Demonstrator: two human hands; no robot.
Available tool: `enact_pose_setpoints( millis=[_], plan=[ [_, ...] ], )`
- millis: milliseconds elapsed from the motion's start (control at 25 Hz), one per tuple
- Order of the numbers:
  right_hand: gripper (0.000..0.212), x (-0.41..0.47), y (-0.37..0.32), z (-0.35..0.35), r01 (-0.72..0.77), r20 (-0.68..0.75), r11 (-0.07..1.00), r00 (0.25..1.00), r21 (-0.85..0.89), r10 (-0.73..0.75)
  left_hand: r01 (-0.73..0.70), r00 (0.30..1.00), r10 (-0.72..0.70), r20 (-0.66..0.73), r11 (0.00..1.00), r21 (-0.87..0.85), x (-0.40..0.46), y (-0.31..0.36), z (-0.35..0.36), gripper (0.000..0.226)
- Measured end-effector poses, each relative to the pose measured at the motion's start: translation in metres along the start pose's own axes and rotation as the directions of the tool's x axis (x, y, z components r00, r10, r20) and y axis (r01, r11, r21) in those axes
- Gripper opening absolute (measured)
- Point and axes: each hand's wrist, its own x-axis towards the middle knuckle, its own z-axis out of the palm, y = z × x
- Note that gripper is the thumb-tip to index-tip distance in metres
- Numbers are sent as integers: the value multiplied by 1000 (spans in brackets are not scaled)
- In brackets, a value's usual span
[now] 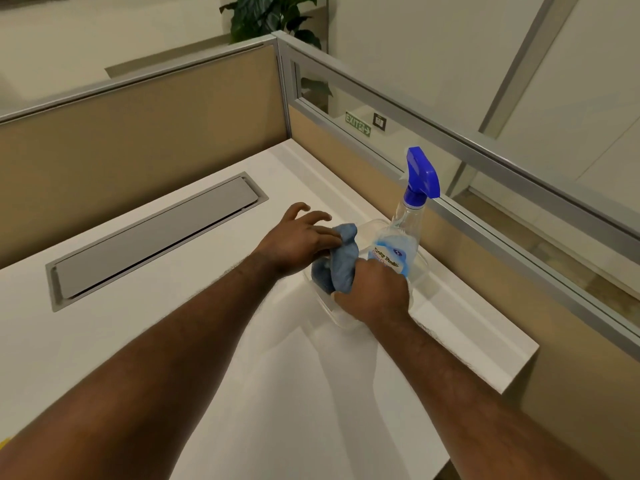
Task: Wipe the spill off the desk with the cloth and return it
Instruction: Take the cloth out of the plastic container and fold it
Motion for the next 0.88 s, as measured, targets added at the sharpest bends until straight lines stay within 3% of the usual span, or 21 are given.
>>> enact_pose_setpoints(
  millis=[160, 360, 440, 520, 600, 720, 760, 880],
  plan=[
    [48, -10, 7, -31, 69, -260, 996, 964, 60, -52, 143, 975, -155, -158, 986, -85, -9, 2, -15, 23],
    [36, -12, 3, -87, 258, -395, 922, 909, 290, -130, 338, 889, -430, -158, 849, -407, -25, 7, -56, 20],
    [21, -10, 2, -108, 299, -334, 829, 931, 473, -145, 395, 829, -545, -122, 726, -562, -37, 16, -74, 16],
    [20, -7, 0, -124, 302, -253, 692, 951, 656, -176, 416, 743, -667, -52, 521, -745, -51, 26, -91, 17],
    [24, -8, -5, -133, 261, -157, 525, 959, 810, -235, 358, 652, -758, 14, 292, -887, -68, 39, -105, 20],
    [28, -14, -14, -133, 141, -29, 313, 941, 939, -337, 243, 539, -836, 102, 39, -969, -95, 63, -118, 37],
    [28, -18, -17, -132, 106, 0, 268, 930, 958, -368, 222, 524, -840, 139, -22, -975, -105, 71, -119, 46],
    [31, -29, -26, -123, 7, 90, 212, 891, 977, -444, 238, 575, -776, 259, -144, -961, -135, 97, -114, 57]
  ],
)
